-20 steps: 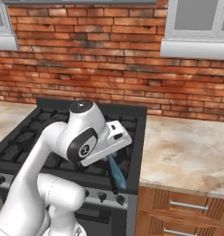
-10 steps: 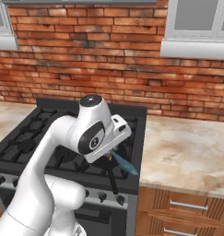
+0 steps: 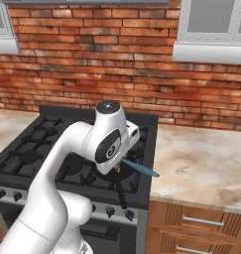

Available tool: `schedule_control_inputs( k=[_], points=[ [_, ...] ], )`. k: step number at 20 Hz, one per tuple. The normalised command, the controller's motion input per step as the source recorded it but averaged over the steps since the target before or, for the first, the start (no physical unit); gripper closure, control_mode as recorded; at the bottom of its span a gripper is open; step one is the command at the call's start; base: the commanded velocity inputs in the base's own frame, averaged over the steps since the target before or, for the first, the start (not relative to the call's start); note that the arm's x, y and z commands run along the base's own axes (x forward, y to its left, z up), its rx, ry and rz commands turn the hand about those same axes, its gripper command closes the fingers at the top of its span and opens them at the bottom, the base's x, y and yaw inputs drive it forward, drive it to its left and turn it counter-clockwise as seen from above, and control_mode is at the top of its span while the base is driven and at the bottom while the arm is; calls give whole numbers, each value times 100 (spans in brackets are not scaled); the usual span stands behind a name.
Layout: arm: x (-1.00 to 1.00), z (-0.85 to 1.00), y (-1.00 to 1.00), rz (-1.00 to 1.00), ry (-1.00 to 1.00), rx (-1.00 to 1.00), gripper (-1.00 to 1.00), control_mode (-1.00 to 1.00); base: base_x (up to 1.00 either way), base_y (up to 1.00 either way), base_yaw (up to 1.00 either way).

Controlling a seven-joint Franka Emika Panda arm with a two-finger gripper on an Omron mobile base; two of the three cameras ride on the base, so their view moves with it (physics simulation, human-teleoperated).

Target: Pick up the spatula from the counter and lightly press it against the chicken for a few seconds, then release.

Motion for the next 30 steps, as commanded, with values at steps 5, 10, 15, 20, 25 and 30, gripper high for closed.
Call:
schedule_control_inputs(
  k=[5, 10, 15, 20, 25, 30],
  points=[
    [23, -13, 0, 16, 0, 0, 100, -100, 0, 0, 0],
    [30, -16, 0, 14, 1, -2, 100, -100, 0, 0, 0],
    [35, -15, 0, 10, 2, -2, 100, -100, 0, 0, 0],
    [41, -27, 0, 8, 4, -4, 100, -100, 0, 0, 0],
    [37, -28, 0, 8, 3, -3, 100, -100, 0, 0, 0],
    [37, -21, -6, 10, 0, 0, 100, -100, 0, 0, 0]
  ],
)
